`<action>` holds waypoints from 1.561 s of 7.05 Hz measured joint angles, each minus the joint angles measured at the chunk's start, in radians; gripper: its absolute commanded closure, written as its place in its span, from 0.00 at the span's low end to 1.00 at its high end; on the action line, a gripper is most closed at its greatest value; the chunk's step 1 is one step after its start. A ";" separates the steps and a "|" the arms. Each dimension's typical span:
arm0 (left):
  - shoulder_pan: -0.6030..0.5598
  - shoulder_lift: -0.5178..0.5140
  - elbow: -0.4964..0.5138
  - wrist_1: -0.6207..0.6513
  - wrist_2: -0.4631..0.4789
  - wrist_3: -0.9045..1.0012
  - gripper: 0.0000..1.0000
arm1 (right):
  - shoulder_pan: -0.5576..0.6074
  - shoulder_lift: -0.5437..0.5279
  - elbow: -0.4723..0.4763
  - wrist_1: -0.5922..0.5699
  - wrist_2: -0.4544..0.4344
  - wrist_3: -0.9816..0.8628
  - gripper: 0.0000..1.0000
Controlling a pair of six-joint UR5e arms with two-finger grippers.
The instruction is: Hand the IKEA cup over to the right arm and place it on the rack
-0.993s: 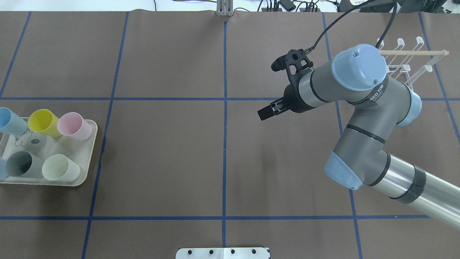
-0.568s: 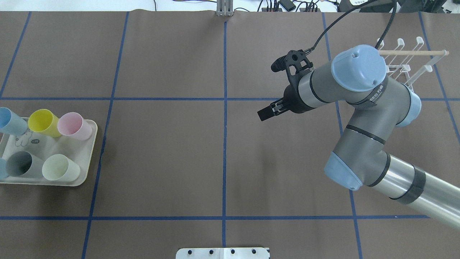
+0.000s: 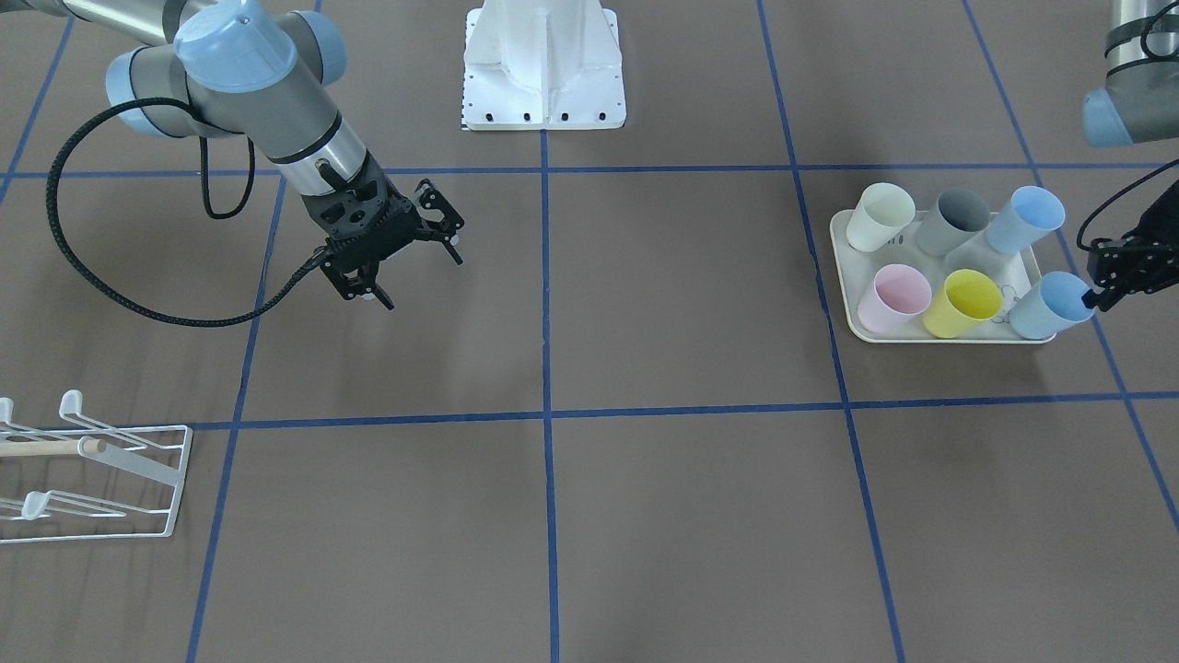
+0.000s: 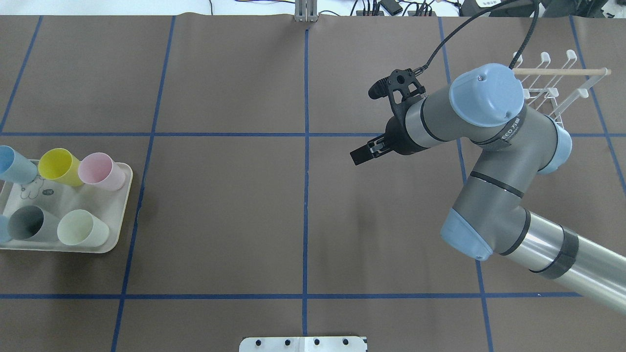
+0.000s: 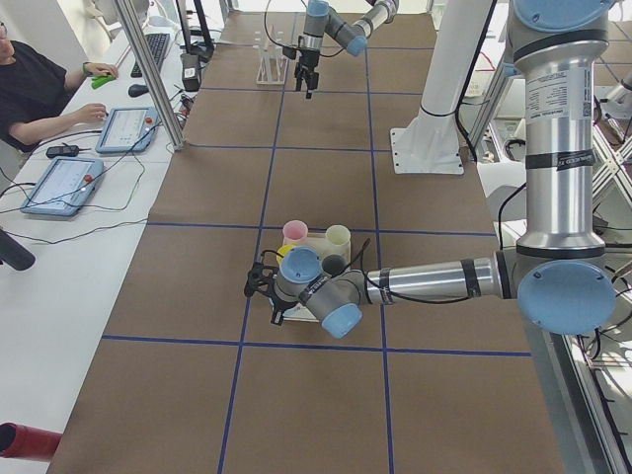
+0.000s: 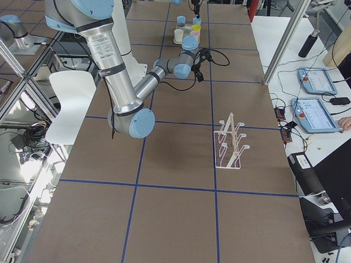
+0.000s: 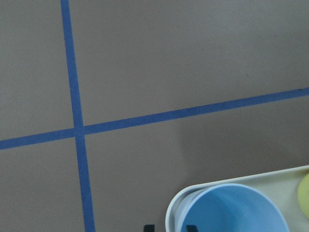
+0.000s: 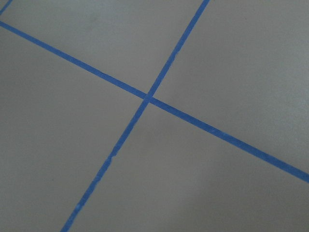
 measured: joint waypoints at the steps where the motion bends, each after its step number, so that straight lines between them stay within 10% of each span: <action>1: 0.000 -0.001 -0.001 -0.005 -0.002 0.002 1.00 | -0.001 0.000 0.000 0.000 -0.003 0.000 0.01; 7: -0.022 0.000 -0.055 -0.001 -0.019 0.005 1.00 | -0.029 0.001 -0.012 0.044 -0.092 -0.011 0.02; 11: -0.231 -0.085 -0.065 0.127 -0.321 -0.003 1.00 | -0.098 0.021 -0.282 0.620 -0.207 -0.069 0.01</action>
